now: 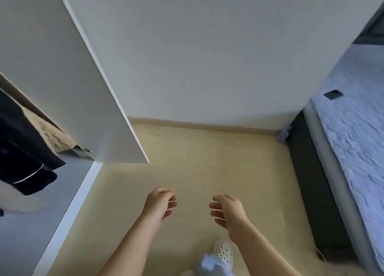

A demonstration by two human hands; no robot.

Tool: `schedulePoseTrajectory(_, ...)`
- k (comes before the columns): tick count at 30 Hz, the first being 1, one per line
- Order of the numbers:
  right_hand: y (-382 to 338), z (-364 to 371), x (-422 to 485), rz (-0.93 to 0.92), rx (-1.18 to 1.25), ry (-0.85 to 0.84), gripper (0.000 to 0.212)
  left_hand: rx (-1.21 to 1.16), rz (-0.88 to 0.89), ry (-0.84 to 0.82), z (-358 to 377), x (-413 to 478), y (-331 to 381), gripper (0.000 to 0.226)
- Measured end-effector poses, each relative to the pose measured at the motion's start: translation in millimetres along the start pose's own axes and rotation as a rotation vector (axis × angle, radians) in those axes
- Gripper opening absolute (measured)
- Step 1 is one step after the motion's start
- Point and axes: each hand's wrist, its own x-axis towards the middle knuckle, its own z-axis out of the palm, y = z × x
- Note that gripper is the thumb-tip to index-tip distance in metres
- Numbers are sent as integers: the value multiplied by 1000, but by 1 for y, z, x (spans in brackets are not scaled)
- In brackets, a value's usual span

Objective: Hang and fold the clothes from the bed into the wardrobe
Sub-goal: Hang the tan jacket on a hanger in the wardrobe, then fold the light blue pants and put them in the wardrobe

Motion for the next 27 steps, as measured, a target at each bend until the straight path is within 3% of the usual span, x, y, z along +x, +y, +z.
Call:
schedulePoseTrajectory(14,114,-325,-86,-4,573,470,12,420,129,-565,321,-166,-66,17)
schedulePoseTrajectory(20,160,-464,-121,-10,743,602,13,551,133,-732,453,-252,-111,18)
schedulePoseTrajectory(27,187,-570,-126,40,904,715,18,713,158,-850,572,-298,-136,17)
